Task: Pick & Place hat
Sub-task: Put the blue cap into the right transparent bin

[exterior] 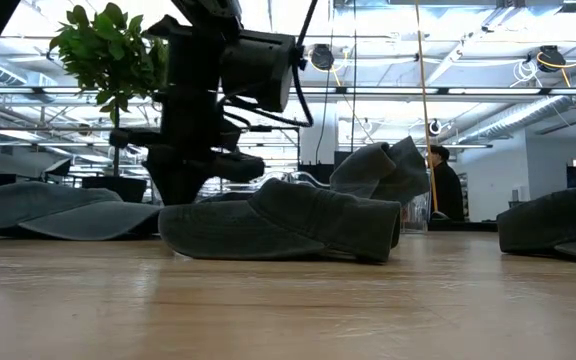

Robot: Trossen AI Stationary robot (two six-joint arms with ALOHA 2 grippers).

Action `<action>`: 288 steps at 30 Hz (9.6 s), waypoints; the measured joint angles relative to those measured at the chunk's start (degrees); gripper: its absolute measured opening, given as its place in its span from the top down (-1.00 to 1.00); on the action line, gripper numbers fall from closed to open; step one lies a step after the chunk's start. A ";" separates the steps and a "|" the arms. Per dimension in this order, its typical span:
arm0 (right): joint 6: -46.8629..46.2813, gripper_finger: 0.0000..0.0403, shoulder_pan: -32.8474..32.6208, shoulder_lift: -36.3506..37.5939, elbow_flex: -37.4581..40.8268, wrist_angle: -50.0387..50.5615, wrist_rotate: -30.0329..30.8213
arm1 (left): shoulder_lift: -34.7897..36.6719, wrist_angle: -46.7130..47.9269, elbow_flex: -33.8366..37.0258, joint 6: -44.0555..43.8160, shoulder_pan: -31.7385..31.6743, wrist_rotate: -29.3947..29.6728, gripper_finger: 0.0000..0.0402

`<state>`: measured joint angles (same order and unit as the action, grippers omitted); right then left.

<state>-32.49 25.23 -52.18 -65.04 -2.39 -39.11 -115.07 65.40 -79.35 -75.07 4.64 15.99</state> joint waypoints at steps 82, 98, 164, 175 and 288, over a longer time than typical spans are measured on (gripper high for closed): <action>10.82 0.09 -0.61 -0.39 0.04 0.25 -9.09 | -10.50 24.57 -17.85 -4.28 -1.49 3.14 0.95; -6.35 0.09 -0.61 -0.15 0.07 0.61 -9.18 | 8.10 24.07 -22.45 0.13 3.45 4.98 0.96; -30.55 0.31 3.23 -5.52 6.26 -14.68 5.15 | 33.63 3.31 -34.53 150.22 18.80 37.36 0.96; -20.61 0.19 3.72 -19.97 -25.36 -4.42 -10.05 | 33.62 1.19 -34.53 153.20 18.80 36.06 0.96; -1.27 0.87 -4.01 -28.42 -48.87 39.73 26.47 | 43.20 -4.56 -34.49 110.02 15.10 20.48 0.13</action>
<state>-33.76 21.23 -80.60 -113.91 37.34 -12.65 -71.87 60.84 -113.84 34.96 19.74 36.47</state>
